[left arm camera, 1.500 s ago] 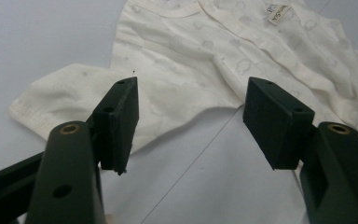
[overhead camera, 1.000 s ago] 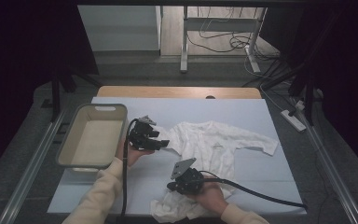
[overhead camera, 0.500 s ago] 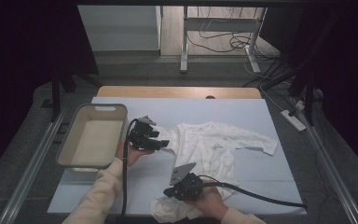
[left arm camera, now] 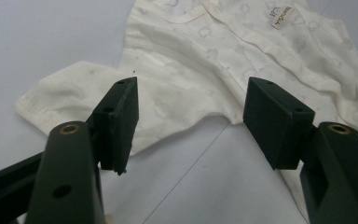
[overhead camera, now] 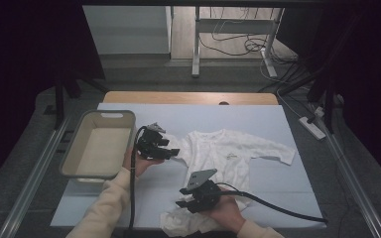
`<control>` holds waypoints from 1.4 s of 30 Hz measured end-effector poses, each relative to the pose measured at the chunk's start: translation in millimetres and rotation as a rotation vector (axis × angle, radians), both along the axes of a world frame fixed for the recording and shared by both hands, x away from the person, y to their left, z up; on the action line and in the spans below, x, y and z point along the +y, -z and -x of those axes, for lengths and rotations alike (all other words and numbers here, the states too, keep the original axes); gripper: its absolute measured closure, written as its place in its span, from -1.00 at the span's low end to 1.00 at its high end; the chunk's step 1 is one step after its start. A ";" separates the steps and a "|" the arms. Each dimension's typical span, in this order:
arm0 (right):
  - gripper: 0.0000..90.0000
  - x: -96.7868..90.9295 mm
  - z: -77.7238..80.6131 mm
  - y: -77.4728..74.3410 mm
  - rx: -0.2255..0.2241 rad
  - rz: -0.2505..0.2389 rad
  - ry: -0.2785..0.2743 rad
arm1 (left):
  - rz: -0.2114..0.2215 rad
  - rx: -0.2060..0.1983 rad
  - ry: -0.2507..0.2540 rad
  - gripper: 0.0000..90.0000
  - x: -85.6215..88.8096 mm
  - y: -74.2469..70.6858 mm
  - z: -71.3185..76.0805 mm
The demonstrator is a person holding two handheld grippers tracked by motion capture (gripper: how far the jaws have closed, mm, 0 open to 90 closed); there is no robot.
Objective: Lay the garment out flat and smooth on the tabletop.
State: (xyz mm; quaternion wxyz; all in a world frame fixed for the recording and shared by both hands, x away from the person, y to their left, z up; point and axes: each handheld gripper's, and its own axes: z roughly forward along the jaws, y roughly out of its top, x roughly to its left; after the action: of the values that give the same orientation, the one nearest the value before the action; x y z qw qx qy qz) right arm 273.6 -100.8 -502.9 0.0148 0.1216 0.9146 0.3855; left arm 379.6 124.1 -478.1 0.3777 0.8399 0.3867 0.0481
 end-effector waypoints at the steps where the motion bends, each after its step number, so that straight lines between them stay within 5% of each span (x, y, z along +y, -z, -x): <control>1: 0.17 -2.6 -0.6 -0.4 0.006 -0.005 0.012 | 0.000 -0.001 -0.001 -0.19 0.3 -0.4 0.2; 15: 0.09 -48.5 -4.2 -12.3 -0.037 -0.019 0.123 | 0.002 -0.003 -0.003 -0.19 1.5 -1.2 0.9; 24: 0.09 -95.6 5.6 -16.9 -0.054 -0.023 0.225 | 0.004 -0.004 -0.007 -0.19 2.5 -1.6 1.0; 42: 0.08 -156.7 22.9 -14.0 -0.038 -0.015 0.384 | 0.000 -0.001 -0.005 -0.19 1.0 -0.7 1.2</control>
State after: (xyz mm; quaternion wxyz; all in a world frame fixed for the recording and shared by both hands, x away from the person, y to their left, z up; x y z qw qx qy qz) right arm 250.7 -257.5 -488.9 0.1042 0.2866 0.8712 0.3848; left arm 378.5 125.1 -477.5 0.3779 0.8389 0.3885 0.0493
